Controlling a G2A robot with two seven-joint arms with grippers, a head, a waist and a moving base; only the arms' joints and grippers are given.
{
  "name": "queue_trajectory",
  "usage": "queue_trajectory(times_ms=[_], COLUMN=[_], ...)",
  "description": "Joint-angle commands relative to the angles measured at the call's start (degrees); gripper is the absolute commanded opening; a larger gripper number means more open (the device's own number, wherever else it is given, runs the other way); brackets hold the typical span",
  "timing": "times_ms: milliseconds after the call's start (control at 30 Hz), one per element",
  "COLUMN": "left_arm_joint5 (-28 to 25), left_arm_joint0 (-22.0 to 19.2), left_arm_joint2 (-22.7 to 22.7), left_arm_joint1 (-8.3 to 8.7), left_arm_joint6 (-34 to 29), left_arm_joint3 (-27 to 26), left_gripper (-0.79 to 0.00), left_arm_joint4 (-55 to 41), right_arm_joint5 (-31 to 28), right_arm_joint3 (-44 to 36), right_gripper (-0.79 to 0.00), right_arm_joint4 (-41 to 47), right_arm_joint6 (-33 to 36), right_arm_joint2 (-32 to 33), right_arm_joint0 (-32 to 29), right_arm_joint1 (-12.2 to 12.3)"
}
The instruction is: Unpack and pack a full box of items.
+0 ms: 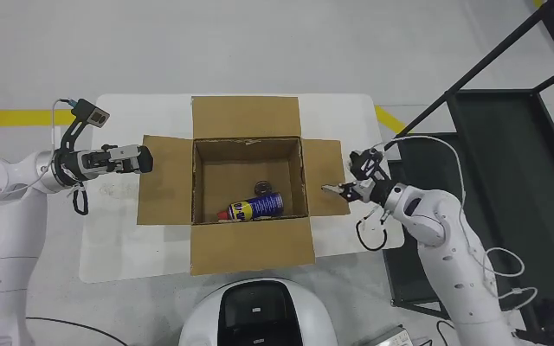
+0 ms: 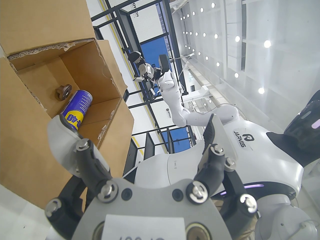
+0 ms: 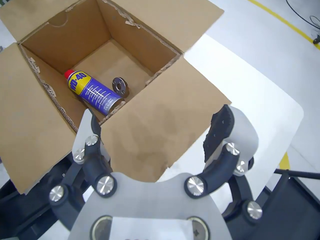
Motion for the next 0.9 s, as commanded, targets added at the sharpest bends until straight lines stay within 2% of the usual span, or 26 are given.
queue_trajectory(times_ms=[0, 400, 500, 733, 867], left_arm_joint5=[0.0, 0.0, 0.0, 0.0, 0.0], left_arm_joint0=[0.0, 0.0, 0.0, 0.0, 0.0], left_arm_joint2=[0.0, 0.0, 0.0, 0.0, 0.0], left_arm_joint1=[0.00, 0.00, 0.00, 0.00, 0.00], left_arm_joint6=[0.0, 0.0, 0.0, 0.0, 0.0], left_arm_joint3=[0.0, 0.0, 0.0, 0.0, 0.0], left_gripper=[0.000, 0.000, 0.000, 0.000, 0.000], left_arm_joint4=[0.0, 0.0, 0.0, 0.0, 0.0], right_arm_joint5=[0.2, 0.2, 1.7, 10.5, 13.8], right_arm_joint3=[-0.3, -0.3, 0.2, 12.7, 20.8], right_gripper=[0.000, 0.000, 0.000, 0.000, 0.000], right_arm_joint4=[-0.6, -0.6, -1.5, 6.4, 4.8], right_arm_joint6=[-1.2, -1.2, -1.8, 2.1, 4.0], right_arm_joint2=[0.5, 0.5, 0.2, 3.2, 1.8], right_arm_joint0=[-0.3, -0.3, -0.3, 5.9, 11.1], right_arm_joint1=[0.1, 0.1, 0.1, 0.1, 0.1])
